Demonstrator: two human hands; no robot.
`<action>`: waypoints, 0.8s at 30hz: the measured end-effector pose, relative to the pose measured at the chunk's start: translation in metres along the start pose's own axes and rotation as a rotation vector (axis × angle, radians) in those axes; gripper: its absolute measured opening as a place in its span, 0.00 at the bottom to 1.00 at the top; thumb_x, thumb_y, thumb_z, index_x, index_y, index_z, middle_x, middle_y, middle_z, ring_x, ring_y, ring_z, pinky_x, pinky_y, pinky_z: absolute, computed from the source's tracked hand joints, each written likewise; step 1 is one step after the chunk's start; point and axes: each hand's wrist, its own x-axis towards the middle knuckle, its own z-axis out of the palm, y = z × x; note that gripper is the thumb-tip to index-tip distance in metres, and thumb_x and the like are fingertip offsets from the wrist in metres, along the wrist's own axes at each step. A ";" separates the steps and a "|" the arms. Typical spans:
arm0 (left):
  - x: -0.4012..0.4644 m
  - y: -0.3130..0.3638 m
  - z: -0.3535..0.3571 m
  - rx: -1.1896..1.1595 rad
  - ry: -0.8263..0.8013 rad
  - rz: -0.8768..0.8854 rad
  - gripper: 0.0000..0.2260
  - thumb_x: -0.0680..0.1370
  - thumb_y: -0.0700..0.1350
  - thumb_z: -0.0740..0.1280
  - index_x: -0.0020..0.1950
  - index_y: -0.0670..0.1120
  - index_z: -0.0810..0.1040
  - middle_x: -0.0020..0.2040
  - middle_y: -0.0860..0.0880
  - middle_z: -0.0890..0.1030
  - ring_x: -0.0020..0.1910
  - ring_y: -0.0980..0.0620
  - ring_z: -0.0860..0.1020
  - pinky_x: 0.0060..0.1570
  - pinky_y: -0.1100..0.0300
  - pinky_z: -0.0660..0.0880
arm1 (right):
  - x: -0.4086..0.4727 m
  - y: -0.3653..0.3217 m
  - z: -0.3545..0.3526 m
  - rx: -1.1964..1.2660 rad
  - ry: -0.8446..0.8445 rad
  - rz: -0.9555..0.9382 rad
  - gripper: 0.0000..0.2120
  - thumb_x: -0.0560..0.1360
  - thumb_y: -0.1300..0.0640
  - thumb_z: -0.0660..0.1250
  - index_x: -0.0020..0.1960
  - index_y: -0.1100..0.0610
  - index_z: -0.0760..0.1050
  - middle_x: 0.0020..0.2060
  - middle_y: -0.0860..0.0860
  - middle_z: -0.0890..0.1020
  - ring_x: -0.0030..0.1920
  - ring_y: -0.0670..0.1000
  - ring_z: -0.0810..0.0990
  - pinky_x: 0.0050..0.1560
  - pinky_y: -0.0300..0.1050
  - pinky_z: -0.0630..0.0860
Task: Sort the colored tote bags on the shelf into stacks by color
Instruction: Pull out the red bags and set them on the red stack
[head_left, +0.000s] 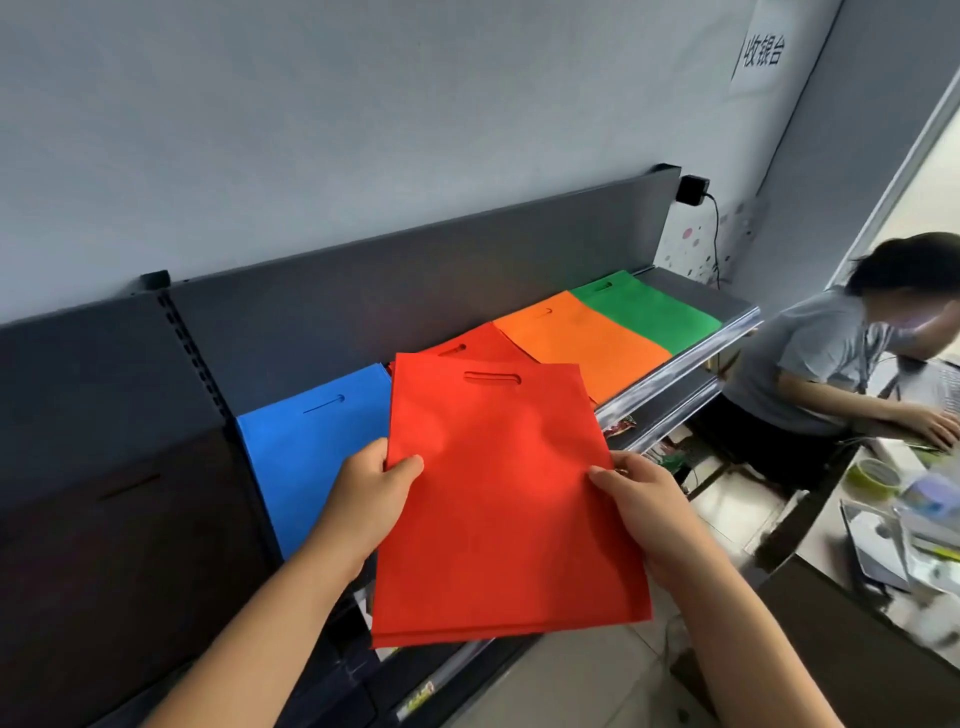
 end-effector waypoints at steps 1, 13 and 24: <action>0.009 -0.001 0.000 0.025 -0.006 -0.003 0.08 0.81 0.48 0.67 0.49 0.44 0.82 0.43 0.42 0.84 0.42 0.40 0.83 0.42 0.50 0.78 | 0.010 -0.002 0.001 -0.001 -0.003 -0.001 0.05 0.83 0.60 0.69 0.55 0.54 0.83 0.42 0.56 0.90 0.40 0.57 0.88 0.48 0.57 0.85; 0.126 -0.011 0.006 0.220 0.004 -0.043 0.03 0.79 0.45 0.68 0.47 0.47 0.80 0.37 0.46 0.84 0.34 0.51 0.77 0.38 0.53 0.75 | 0.134 -0.021 0.031 -0.249 -0.024 -0.113 0.15 0.78 0.47 0.71 0.63 0.50 0.79 0.57 0.52 0.84 0.55 0.56 0.85 0.60 0.60 0.82; 0.184 -0.015 0.040 0.219 0.062 -0.200 0.02 0.79 0.40 0.69 0.51 0.45 0.79 0.43 0.43 0.83 0.37 0.49 0.78 0.37 0.56 0.78 | 0.275 -0.034 0.047 -0.512 -0.130 -0.212 0.18 0.81 0.57 0.71 0.69 0.59 0.77 0.61 0.58 0.83 0.60 0.60 0.82 0.60 0.53 0.78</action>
